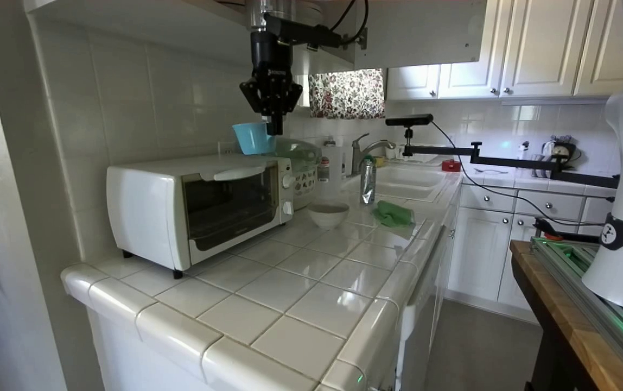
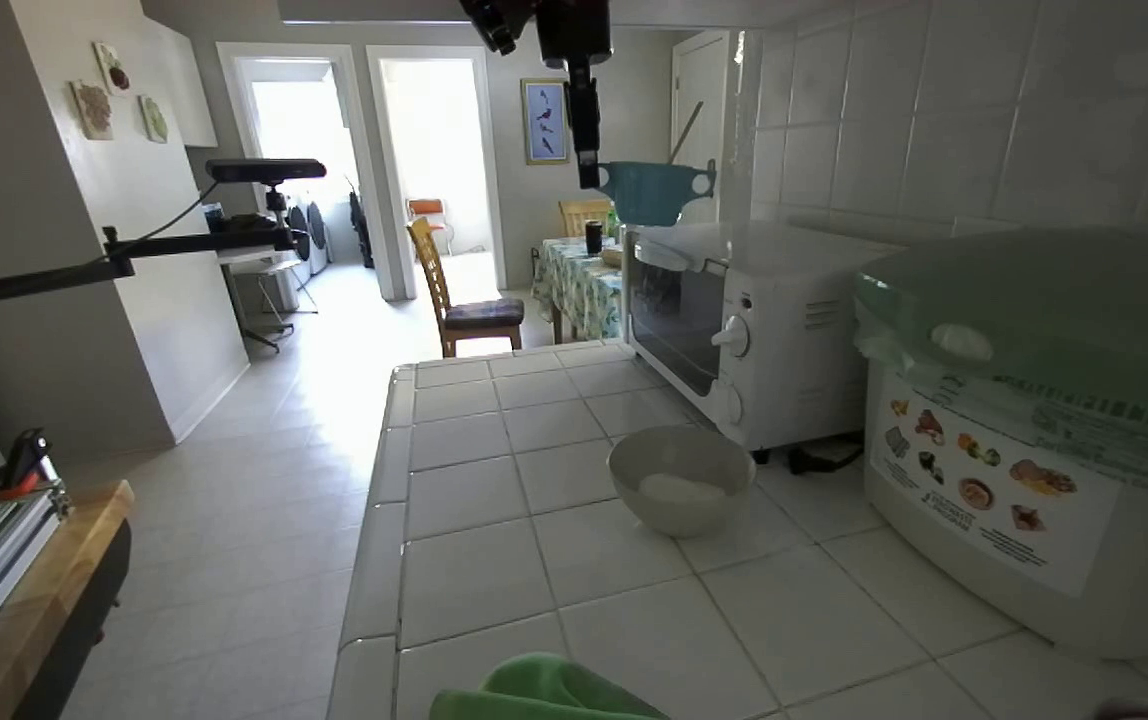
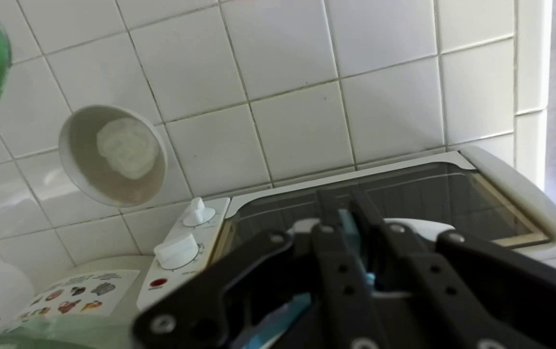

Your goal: Pick up the cup and put it on top of the microwave

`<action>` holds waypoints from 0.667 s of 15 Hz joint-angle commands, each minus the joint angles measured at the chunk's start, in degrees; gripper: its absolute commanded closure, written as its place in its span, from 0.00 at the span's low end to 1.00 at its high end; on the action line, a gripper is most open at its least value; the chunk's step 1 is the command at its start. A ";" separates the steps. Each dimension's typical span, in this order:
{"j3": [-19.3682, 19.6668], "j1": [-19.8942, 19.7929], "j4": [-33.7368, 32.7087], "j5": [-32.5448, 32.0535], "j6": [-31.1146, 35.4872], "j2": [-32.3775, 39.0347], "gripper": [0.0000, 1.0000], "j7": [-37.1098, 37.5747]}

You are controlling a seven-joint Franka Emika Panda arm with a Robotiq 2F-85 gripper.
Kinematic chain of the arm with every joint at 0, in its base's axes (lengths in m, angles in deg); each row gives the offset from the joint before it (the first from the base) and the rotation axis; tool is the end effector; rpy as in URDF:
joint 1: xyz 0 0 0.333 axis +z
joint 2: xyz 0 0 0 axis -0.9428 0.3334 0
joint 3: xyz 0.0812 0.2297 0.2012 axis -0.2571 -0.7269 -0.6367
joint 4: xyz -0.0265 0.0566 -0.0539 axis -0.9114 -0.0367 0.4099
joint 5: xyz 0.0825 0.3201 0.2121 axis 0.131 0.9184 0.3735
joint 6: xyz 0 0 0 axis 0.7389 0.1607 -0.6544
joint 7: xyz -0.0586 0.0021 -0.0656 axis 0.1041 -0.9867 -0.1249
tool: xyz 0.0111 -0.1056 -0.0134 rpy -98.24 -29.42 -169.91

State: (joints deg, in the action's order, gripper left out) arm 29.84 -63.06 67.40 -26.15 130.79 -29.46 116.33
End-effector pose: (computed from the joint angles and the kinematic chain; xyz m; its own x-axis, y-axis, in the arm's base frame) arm 0.6651 0.1014 0.4520 0.8972 -0.4309 0.0964 -0.4376 -0.8969 0.0643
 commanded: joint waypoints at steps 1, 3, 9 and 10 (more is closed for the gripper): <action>0.08 0.70 0.92 1.09 0.52 -1.29 0.97 -3.14; 0.64 1.23 -0.14 0.36 -0.14 -0.26 0.87 -0.94; 0.68 1.46 -0.06 0.32 -0.14 -0.35 0.97 -1.23; 0.88 1.73 0.21 -0.33 -0.01 -0.51 0.97 -0.41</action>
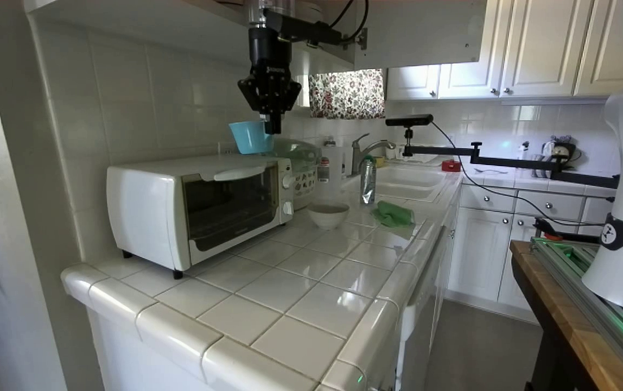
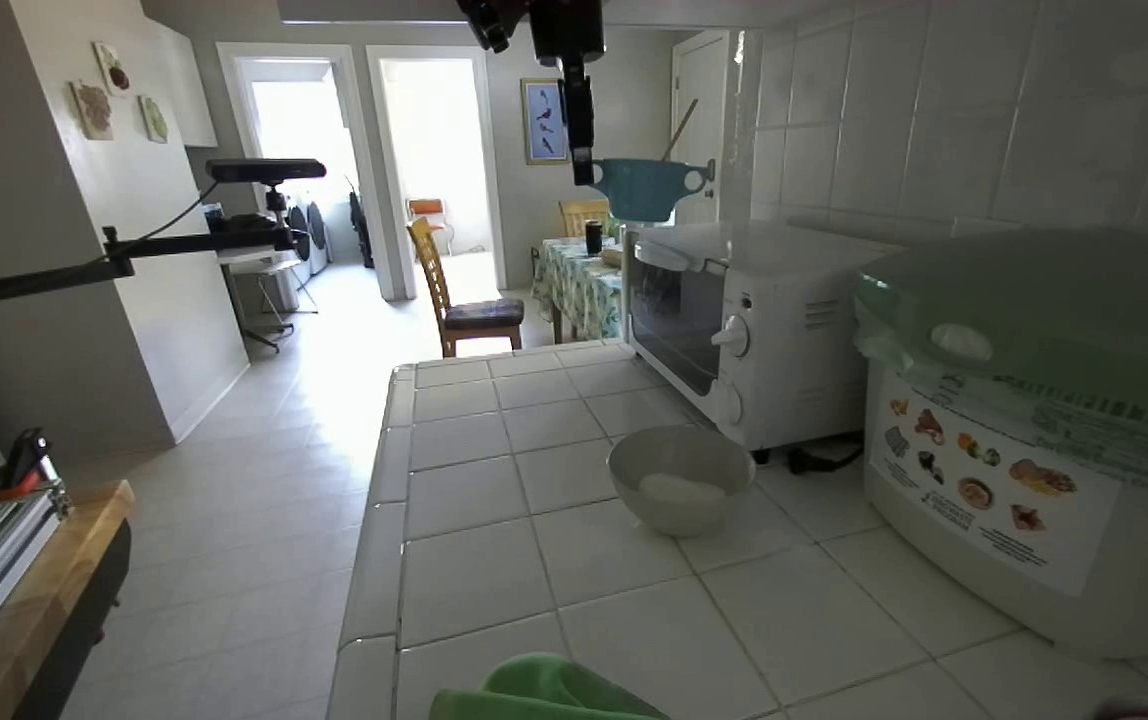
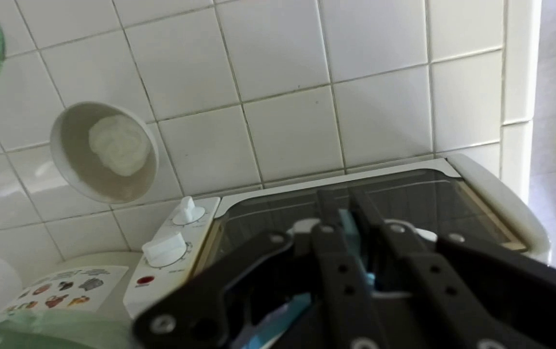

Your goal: Pick up the cup and put it on top of the microwave

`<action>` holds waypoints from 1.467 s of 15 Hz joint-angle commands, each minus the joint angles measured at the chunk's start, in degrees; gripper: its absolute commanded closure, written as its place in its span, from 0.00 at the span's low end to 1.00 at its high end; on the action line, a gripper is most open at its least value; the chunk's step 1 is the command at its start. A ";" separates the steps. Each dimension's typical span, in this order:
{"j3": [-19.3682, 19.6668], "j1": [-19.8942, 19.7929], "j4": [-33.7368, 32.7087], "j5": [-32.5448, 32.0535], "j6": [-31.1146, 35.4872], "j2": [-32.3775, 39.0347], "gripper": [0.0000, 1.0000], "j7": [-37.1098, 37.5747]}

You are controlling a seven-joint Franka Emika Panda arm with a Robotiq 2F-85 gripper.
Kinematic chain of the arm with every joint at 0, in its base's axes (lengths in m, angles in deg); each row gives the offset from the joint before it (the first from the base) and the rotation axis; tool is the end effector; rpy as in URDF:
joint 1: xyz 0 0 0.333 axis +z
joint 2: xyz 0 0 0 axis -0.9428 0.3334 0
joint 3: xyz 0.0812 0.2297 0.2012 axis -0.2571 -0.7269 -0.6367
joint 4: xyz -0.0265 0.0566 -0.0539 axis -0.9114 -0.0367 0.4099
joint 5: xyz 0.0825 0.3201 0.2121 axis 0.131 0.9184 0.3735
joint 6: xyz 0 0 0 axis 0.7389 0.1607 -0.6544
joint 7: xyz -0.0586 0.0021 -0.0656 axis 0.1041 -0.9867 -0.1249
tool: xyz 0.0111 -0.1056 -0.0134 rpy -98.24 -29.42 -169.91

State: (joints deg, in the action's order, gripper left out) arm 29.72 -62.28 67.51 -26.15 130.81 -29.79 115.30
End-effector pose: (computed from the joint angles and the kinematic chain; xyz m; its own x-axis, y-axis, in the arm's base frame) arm 0.6626 0.1116 0.4549 0.9109 -0.4006 0.0984 -0.4075 -0.9110 0.0632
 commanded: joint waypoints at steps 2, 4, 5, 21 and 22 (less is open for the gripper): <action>0.99 1.59 0.91 -0.90 0.00 -0.70 0.97 1.81; 0.83 2.75 2.69 -1.42 0.49 -1.84 0.97 4.30; 0.75 3.50 3.46 -1.89 0.81 -2.28 0.97 5.70; 2.76 5.32 8.69 -12.28 13.22 -2.62 0.97 10.79; 3.00 5.36 8.78 -12.75 14.15 -2.59 0.97 11.01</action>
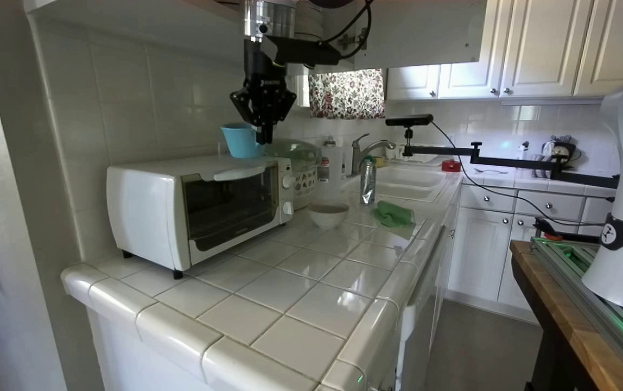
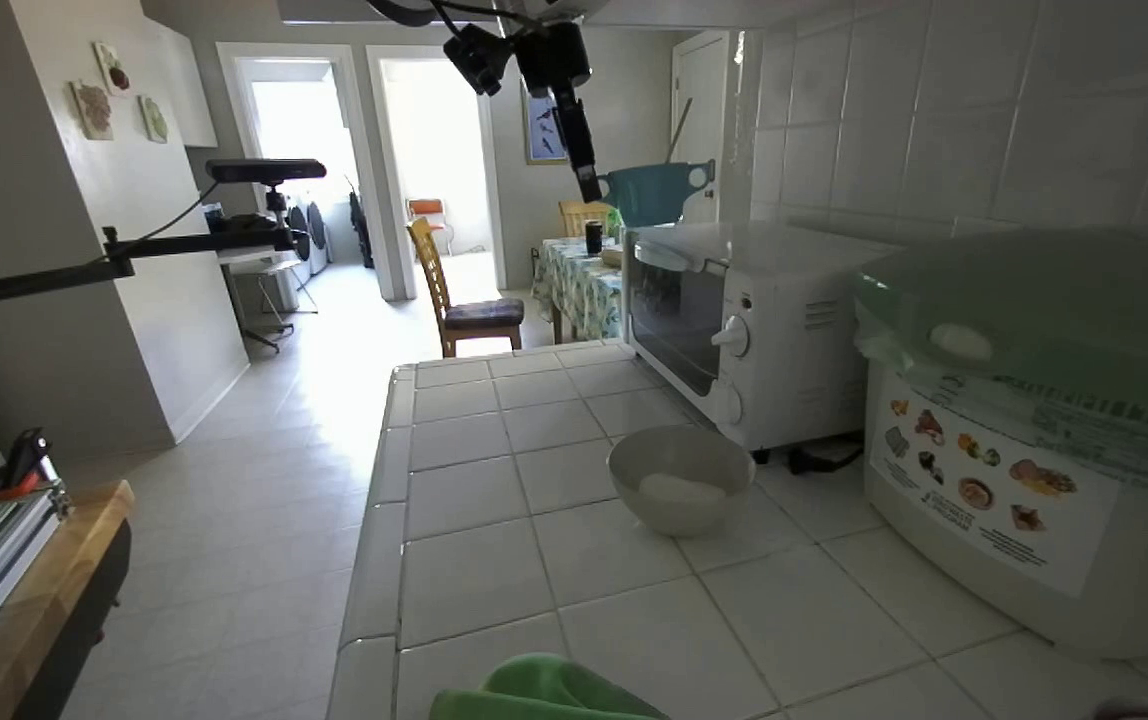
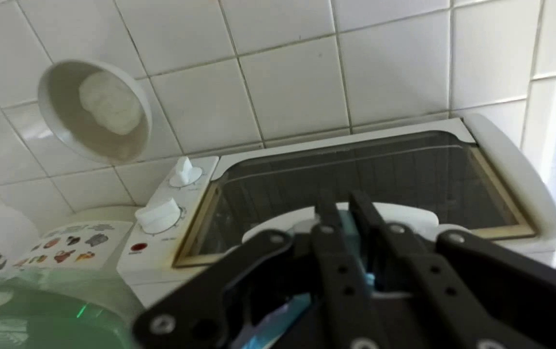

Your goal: Pick up the cup and put it on top of the microwave

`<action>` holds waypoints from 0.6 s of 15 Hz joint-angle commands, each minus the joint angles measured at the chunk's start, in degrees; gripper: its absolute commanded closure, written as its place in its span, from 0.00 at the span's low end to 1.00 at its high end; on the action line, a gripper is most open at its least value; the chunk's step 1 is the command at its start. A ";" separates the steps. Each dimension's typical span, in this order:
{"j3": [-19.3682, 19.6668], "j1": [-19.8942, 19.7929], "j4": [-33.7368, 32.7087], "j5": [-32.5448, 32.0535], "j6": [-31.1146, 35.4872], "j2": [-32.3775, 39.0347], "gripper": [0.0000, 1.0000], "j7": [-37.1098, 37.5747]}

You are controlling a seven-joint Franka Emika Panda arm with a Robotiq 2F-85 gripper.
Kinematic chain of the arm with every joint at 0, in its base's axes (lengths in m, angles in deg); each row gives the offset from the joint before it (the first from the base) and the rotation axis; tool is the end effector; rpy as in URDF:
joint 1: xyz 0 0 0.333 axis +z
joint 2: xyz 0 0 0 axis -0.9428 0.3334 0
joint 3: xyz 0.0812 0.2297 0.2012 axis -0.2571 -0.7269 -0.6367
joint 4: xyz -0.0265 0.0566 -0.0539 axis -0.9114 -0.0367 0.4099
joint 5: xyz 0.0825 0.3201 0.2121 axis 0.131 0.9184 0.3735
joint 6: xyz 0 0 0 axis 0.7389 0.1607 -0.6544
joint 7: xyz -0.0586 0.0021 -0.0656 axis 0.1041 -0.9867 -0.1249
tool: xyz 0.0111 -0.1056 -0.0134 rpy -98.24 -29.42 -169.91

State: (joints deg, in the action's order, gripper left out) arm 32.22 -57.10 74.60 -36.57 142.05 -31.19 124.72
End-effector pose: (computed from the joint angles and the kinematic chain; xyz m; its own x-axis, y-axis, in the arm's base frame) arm 0.6545 0.1410 0.4318 0.8791 -0.3830 0.2837 -0.4269 -0.8974 0.1112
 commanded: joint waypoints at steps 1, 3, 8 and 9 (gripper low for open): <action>0.66 0.18 1.71 -2.72 3.74 -1.15 0.97 1.69; 0.99 0.13 1.92 -3.25 5.67 -0.98 0.97 2.34; 1.54 -0.71 2.66 -1.66 9.35 -0.18 0.97 3.39; 1.66 -0.90 2.70 -1.47 9.71 0.06 0.97 3.63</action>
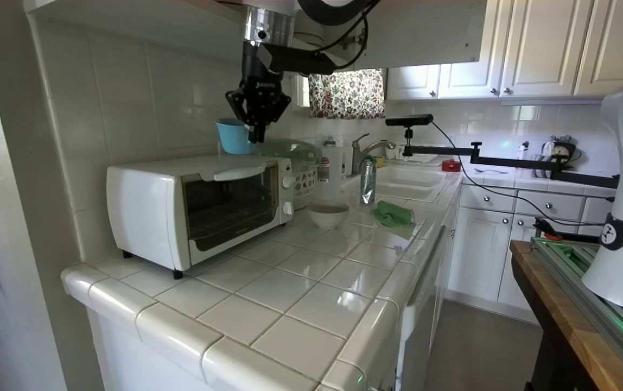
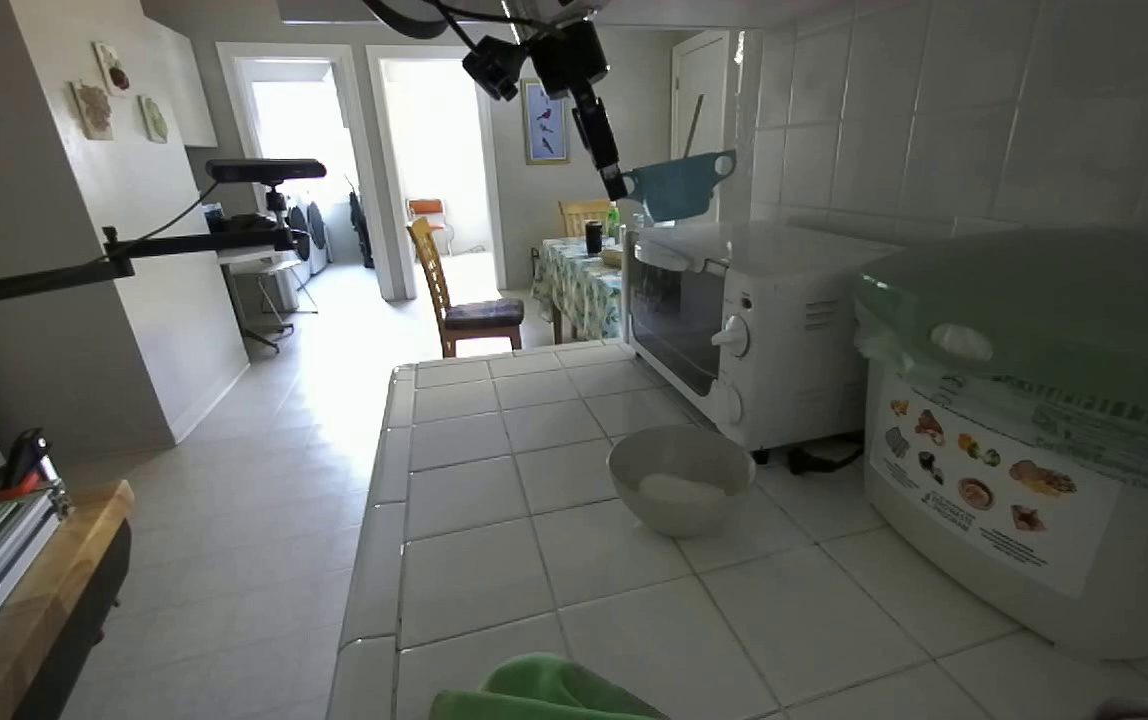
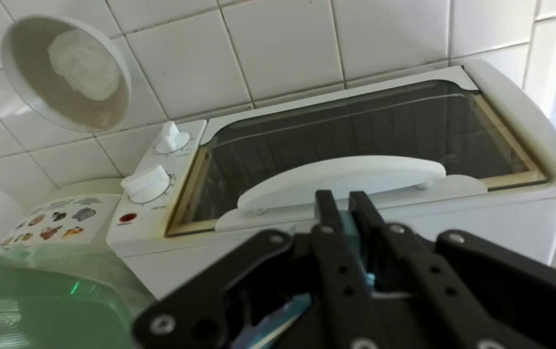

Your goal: Pick up the cup and put it on top of the microwave

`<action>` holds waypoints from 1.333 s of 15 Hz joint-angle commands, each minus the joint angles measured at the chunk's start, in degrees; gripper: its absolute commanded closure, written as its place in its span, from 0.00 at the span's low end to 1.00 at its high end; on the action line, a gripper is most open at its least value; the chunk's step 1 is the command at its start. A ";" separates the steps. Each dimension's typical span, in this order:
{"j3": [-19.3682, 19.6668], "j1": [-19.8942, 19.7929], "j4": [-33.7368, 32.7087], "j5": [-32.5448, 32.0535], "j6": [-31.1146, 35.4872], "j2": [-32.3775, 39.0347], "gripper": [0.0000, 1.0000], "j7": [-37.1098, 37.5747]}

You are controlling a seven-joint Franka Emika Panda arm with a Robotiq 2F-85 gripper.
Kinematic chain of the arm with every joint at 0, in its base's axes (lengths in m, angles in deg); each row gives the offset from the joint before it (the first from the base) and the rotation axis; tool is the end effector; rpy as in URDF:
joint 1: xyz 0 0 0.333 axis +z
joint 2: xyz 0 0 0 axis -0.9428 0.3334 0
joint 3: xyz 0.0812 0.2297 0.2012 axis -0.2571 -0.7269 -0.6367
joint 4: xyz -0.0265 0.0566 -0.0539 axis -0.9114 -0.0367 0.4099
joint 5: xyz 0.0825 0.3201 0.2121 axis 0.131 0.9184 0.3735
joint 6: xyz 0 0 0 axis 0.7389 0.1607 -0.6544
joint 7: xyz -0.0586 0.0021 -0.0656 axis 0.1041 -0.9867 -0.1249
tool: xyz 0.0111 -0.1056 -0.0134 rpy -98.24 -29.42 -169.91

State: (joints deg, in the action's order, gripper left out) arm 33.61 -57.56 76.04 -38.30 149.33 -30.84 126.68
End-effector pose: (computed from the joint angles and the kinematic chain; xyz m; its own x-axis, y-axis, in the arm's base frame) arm 0.6646 0.1273 0.4285 0.8423 -0.3973 0.3643 -0.4468 -0.8927 0.0593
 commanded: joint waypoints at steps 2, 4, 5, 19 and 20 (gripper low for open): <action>0.55 -0.66 1.48 0.52 3.37 -0.04 0.97 2.32; 0.79 -0.85 1.38 1.19 4.32 0.46 0.97 3.53; 0.86 -0.89 1.26 1.41 4.80 0.68 0.97 3.93; 0.79 -2.33 -3.02 7.40 3.04 2.42 0.97 4.84; 0.80 -2.32 -3.36 7.59 2.80 2.52 0.97 4.82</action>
State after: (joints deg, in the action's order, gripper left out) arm 34.58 -59.60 75.02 -32.57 153.52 -29.35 131.08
